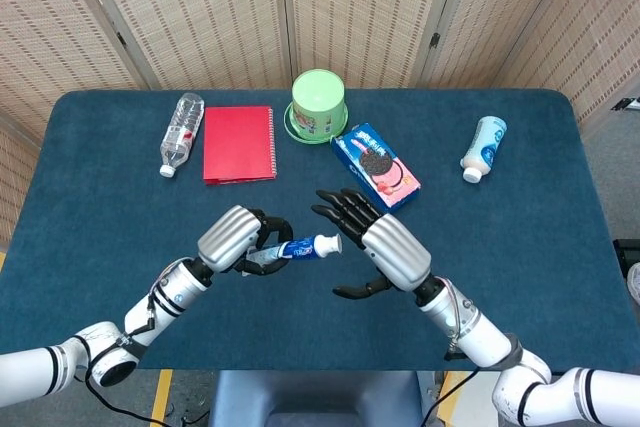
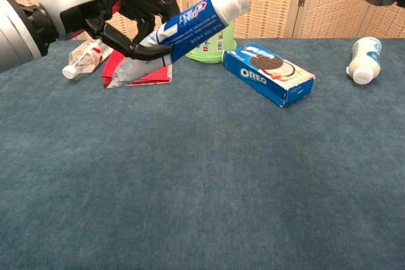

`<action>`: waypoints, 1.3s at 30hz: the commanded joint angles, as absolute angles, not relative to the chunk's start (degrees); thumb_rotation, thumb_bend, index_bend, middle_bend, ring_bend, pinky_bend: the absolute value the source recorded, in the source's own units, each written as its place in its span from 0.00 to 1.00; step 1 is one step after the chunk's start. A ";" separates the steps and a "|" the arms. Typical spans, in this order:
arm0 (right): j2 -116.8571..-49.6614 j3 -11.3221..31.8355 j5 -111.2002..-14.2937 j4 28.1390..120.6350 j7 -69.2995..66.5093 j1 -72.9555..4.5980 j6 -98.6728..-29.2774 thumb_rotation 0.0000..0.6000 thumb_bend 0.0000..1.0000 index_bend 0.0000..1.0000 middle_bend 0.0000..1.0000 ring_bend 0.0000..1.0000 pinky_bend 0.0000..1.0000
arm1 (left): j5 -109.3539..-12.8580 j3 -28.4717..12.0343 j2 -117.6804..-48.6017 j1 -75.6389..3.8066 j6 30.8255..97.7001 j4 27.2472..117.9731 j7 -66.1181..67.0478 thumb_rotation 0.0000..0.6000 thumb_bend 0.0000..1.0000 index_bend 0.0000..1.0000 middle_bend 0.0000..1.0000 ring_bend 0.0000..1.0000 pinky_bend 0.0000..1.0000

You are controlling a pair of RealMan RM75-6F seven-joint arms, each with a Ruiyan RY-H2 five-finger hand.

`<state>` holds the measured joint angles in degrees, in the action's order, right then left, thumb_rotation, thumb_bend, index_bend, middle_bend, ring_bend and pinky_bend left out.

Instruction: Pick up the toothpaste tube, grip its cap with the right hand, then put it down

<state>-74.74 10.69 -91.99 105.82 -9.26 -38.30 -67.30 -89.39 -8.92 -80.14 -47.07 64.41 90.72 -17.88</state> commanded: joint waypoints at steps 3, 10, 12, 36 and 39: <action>-76.66 11.39 -91.49 104.51 -9.80 -39.35 -67.02 0.01 0.00 0.00 0.00 0.00 0.00 | -89.29 -9.16 -80.35 -47.21 64.35 90.82 -17.80 1.00 0.61 0.71 0.81 0.73 0.62; -79.65 12.76 -89.63 102.66 -10.07 -40.73 -66.64 0.00 0.00 0.00 0.00 0.00 0.00 | -89.67 -9.21 -80.59 -47.21 64.69 91.06 -17.94 1.00 0.61 0.72 0.81 0.73 0.62; -80.38 13.20 -89.04 102.29 -10.26 -41.29 -66.24 0.00 0.00 0.00 0.00 0.00 0.00 | -89.77 -9.18 -80.59 -47.29 64.59 91.16 -17.74 1.00 0.61 0.72 0.82 0.73 0.62; -84.07 13.67 -88.17 100.47 -9.04 -43.10 -66.74 0.00 0.00 0.00 0.00 0.00 0.00 | -89.00 -10.22 -80.91 -47.34 65.04 91.33 -20.75 1.00 0.62 0.72 0.82 0.73 0.62; -84.60 13.83 -88.11 100.25 -8.79 -43.45 -66.66 0.00 0.00 0.00 0.00 0.00 0.00 | -89.08 -10.34 -80.85 -47.47 64.98 91.65 -20.79 1.00 0.61 0.72 0.82 0.73 0.62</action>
<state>-84.52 13.78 -88.14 100.31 -8.88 -43.38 -66.69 -89.06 -10.32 -80.86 -47.45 64.99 91.62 -20.78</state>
